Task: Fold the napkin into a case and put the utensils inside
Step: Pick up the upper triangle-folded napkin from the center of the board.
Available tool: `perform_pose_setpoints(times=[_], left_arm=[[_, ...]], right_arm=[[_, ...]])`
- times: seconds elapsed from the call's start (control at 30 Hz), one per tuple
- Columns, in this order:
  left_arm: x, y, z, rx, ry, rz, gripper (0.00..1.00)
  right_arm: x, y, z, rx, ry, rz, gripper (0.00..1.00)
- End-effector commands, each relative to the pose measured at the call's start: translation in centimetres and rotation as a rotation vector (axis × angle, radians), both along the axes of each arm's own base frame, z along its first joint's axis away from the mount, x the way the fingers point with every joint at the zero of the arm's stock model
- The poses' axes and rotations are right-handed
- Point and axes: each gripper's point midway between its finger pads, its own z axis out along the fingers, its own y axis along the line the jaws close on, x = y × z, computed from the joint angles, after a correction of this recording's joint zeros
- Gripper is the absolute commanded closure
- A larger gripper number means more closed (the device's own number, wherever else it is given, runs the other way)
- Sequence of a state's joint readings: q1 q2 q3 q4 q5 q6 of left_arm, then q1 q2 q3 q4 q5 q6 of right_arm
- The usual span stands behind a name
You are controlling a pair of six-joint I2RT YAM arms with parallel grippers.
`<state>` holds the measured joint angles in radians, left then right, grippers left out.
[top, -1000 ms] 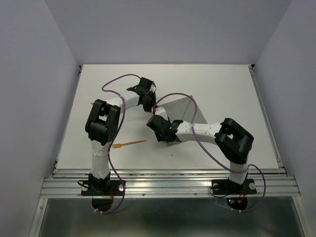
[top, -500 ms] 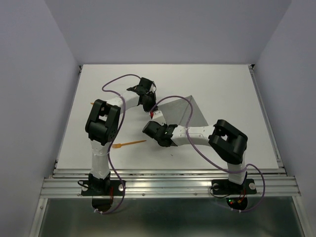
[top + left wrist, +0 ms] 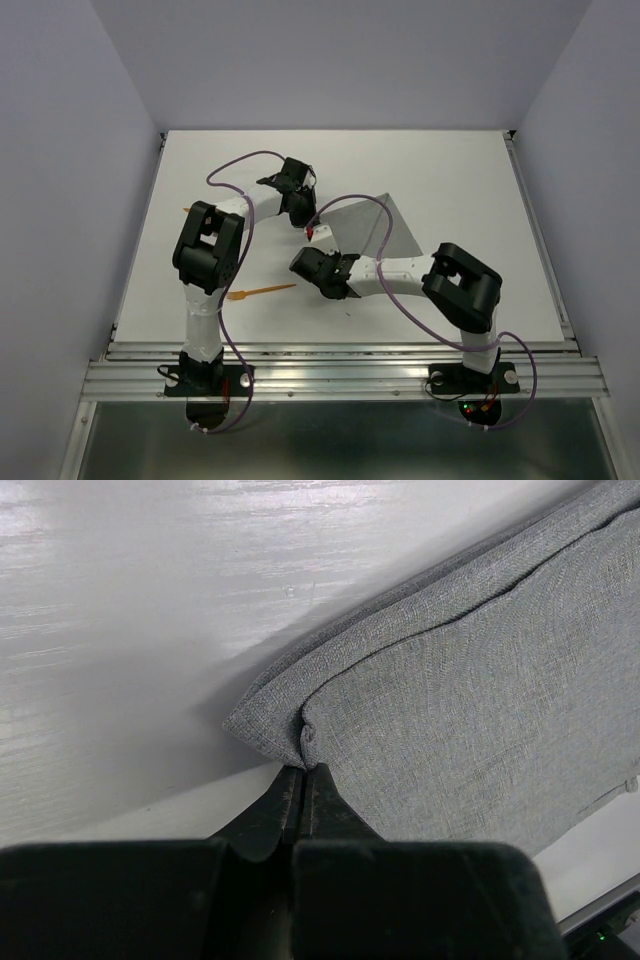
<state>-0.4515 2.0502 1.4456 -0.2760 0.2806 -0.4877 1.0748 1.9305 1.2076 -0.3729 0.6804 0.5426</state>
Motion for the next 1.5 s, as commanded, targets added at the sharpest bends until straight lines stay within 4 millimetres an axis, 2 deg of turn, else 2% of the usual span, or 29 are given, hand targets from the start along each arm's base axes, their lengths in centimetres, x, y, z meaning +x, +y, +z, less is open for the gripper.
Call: perform_pose_setpoints(times=[0.0,0.03,0.1,0.27,0.47,0.67,0.77,0.8,0.9,0.97,1.1,1.13,1.2,1.27,1.3,1.37,1.43,1.47], left_arm=[[-0.3,0.1,1.0,-0.008,-0.021,-0.011,1.0],[-0.3,0.1,1.0,-0.01,-0.022,-0.012,1.0],[-0.3,0.1,1.0,-0.01,-0.022,-0.012,1.0],[-0.2,0.0,1.2,-0.012,-0.025,-0.014,1.0],[-0.1,0.0,1.3,-0.01,-0.025,-0.014,1.0],[-0.2,0.1,1.2,-0.007,-0.024,-0.012,1.0],[-0.1,0.1,1.3,-0.01,-0.026,-0.012,1.0],[-0.2,0.1,1.3,-0.009,-0.025,-0.013,1.0],[-0.2,0.2,1.6,-0.006,-0.03,-0.011,1.0],[0.0,0.1,2.2,-0.011,-0.041,-0.01,1.0],[0.9,0.5,4.5,-0.03,-0.08,0.004,1.0],[1.5,0.6,5.9,-0.041,-0.107,0.011,1.0],[2.2,1.5,7.3,-0.044,-0.127,0.031,1.0],[3.5,2.6,9.7,-0.059,-0.167,0.061,1.0],[4.4,2.9,11.5,-0.073,-0.205,0.071,1.0],[5.2,3.7,13.1,-0.083,-0.227,0.091,1.0],[6.5,5.1,15.5,-0.094,-0.277,0.121,1.0],[6.8,5.7,16.2,-0.098,-0.285,0.133,1.0]], right_arm=[[-0.6,-1.0,0.3,-0.029,-0.007,-0.001,0.75],[-0.6,-1.1,0.4,-0.033,-0.008,0.002,0.68],[-0.4,-1.3,0.9,-0.045,-0.02,0.0,0.6],[-0.9,-1.3,1.3,-0.06,-0.018,0.024,0.59],[-1.6,-2.1,0.0,-0.072,0.011,0.015,0.59],[-2.4,-2.4,-0.8,-0.063,0.029,0.007,0.71],[-2.4,-2.4,-1.3,-0.068,0.03,0.005,0.82],[-2.4,-2.3,-1.4,-0.067,0.032,0.005,0.9],[-2.2,-1.9,-0.9,-0.053,0.025,0.007,0.99],[-2.0,-1.4,0.0,-0.035,0.015,0.016,0.99],[-1.1,0.1,2.7,0.017,-0.022,0.034,0.99],[-0.7,0.8,3.7,0.037,-0.036,0.043,0.99],[-0.4,1.7,4.8,0.06,-0.049,0.055,0.99],[0.3,3.4,6.6,0.106,-0.065,0.075,0.99],[0.4,4.1,6.8,0.113,-0.062,0.09,0.99],[1.2,6.0,8.6,0.166,-0.086,0.104,0.99],[1.7,7.2,9.0,0.179,-0.095,0.119,0.99],[2.3,8.3,10.4,0.214,-0.117,0.121,0.99]])
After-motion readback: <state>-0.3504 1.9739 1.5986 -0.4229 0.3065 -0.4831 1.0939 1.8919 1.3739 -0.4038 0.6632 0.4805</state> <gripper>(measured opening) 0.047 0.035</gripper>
